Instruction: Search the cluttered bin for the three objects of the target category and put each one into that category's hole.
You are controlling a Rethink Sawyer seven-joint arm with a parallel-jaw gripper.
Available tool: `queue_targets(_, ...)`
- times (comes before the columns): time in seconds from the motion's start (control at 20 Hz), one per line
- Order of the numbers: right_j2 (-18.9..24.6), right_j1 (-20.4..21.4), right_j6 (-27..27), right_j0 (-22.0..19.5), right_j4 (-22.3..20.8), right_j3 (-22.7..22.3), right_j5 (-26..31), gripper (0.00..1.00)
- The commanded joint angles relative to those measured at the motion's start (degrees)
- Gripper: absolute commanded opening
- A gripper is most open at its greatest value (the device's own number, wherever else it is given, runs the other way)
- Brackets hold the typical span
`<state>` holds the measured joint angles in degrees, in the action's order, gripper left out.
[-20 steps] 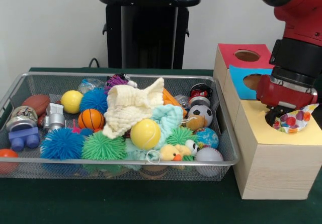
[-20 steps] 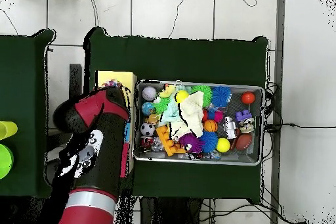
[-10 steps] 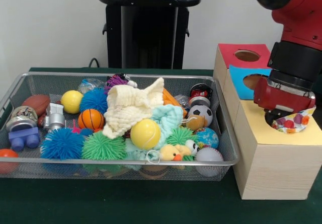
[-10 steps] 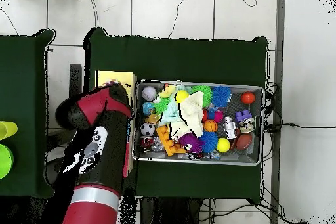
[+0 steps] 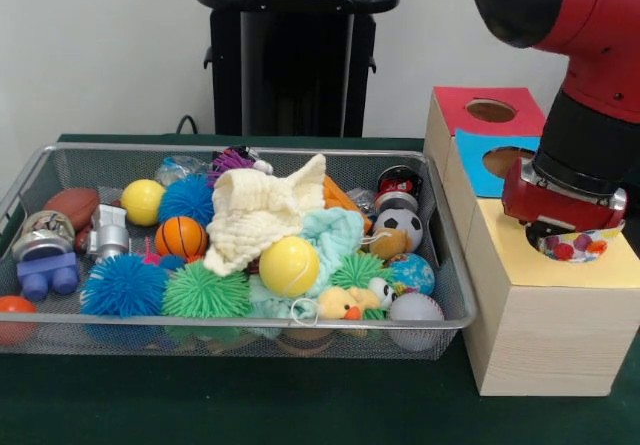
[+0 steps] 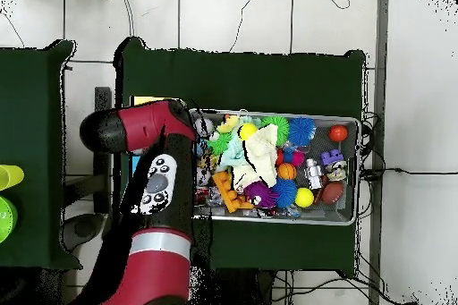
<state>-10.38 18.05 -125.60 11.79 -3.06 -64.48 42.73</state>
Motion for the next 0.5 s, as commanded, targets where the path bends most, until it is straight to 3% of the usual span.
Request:
queue_targets(0.05, 10.32, -6.38, 4.76, -5.03, 3.04, 2.67, 18.64, 0.0)
queue_targets(0.3, 12.42, -8.36, 5.72, -6.21, 3.31, 6.31, 21.85, 0.0)
queue_targets(0.5, 13.27, -10.96, 4.06, -5.95, 3.41, 11.87, 25.24, 0.0)
